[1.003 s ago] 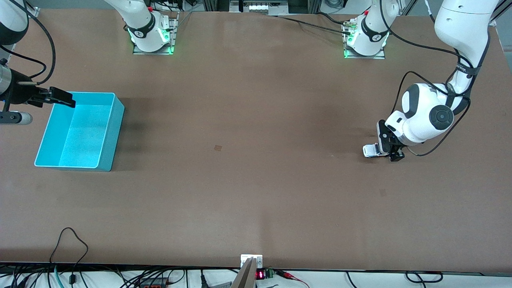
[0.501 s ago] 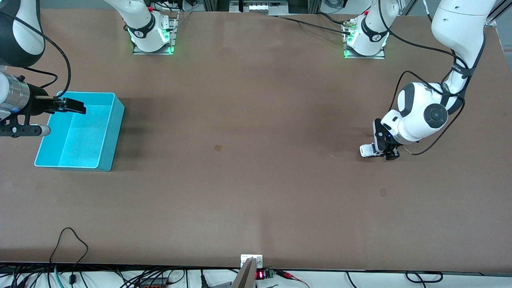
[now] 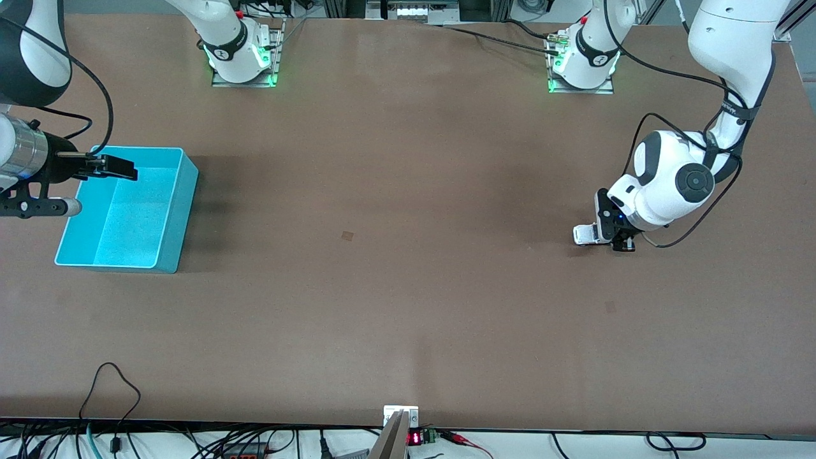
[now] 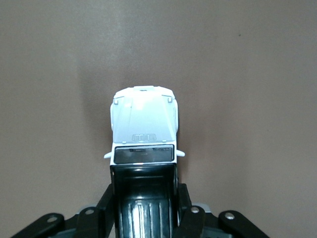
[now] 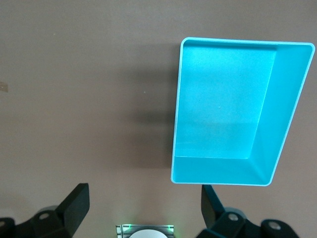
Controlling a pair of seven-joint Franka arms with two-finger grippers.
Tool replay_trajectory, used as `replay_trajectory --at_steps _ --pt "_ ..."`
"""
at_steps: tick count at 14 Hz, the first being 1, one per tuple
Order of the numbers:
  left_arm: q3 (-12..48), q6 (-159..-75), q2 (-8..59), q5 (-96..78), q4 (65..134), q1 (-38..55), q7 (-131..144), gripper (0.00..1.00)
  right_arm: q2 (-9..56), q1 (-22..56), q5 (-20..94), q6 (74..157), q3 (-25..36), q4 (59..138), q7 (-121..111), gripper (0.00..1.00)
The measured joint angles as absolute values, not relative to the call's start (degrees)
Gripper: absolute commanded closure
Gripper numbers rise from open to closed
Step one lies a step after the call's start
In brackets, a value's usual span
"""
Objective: Wind and store white jeep toy
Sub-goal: 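Lower the left gripper and close it on the jeep's black bed, then pull the held jeep backward along the table with the left gripper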
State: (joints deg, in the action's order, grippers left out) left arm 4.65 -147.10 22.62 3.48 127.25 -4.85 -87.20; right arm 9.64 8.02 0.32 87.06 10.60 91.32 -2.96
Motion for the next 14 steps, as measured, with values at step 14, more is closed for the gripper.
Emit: replay_trajectory --at_steps 14 --pt "4.6 -144.7 20.9 4.7 128.0 -5.2 -88.0 0.76 9.6 8.0 0.3 87.0 10.6 91.3 -3.0 0.0"
